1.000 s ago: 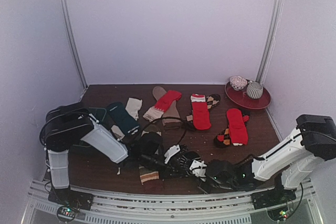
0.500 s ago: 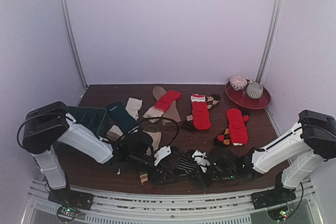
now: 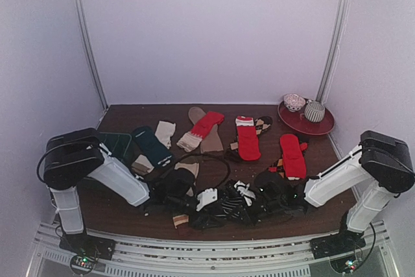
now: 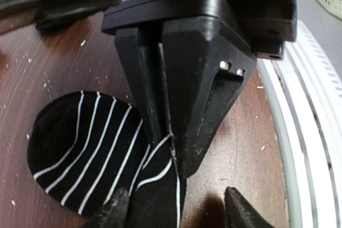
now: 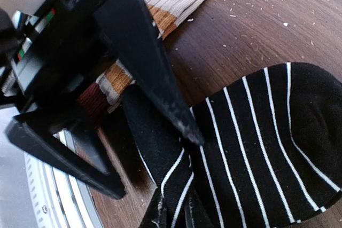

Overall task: Roll the socks
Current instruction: Roll a pair of socks at the center of the board.

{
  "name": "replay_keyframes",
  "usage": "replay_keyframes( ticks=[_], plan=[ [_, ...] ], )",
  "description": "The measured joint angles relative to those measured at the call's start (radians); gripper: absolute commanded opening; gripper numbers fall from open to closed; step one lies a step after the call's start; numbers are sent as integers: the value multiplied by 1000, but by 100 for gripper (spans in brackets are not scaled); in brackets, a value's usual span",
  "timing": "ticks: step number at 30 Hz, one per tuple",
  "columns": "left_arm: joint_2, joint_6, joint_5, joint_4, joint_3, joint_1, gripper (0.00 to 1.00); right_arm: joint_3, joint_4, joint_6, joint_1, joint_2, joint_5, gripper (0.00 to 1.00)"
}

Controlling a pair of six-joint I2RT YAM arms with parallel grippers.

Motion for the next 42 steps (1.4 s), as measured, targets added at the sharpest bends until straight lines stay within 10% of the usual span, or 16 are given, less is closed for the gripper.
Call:
replay_keyframes(
  ticks=[6, 11, 22, 32, 42],
  plan=[
    [27, 10, -2, 32, 11, 0, 35, 5, 1, -2, -11, 9, -28, 2],
    [32, -1, -7, 34, 17, 1, 0, 6, 2, -3, -13, 11, -33, 5],
    [43, -80, 11, -27, 63, 2, 0, -5, -63, -29, -8, -63, 13, 40],
    [71, -193, 89, -51, 93, 35, 0, -178, -55, -252, 140, -439, 350, 42],
    [90, -212, 148, -37, 101, 53, 0, -151, 12, -389, 167, -255, 414, 42]
  ],
)
